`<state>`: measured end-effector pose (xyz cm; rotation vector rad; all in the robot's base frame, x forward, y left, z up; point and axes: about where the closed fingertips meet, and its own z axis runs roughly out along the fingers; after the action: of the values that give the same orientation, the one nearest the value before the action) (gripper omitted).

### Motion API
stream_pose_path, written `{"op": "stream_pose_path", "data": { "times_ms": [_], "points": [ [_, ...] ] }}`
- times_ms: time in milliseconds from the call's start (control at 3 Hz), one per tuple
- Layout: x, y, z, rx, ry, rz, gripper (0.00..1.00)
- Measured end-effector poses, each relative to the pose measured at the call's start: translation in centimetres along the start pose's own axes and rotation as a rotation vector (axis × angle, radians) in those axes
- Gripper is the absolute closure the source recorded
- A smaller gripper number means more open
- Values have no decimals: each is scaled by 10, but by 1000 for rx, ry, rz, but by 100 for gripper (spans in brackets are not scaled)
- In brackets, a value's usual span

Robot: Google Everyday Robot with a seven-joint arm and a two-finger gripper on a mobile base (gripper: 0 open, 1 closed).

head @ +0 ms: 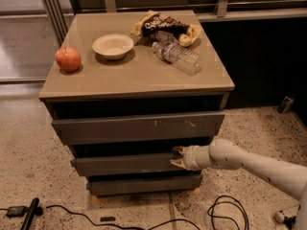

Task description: Open middle drawer

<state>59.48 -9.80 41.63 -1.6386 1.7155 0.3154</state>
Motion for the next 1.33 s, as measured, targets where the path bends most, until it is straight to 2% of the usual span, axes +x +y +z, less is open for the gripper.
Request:
{"op": "stream_pose_path", "data": {
  "times_ms": [333,667,1000,1333],
  "points": [
    [-3,-2,-4,0,0,0,93],
    [-7,-3,-7,0,0,0,100],
    [-20,0,-23,55,-14,-65,100],
    [-39,5,-43,139,-36,-104,100]
  ]
}}
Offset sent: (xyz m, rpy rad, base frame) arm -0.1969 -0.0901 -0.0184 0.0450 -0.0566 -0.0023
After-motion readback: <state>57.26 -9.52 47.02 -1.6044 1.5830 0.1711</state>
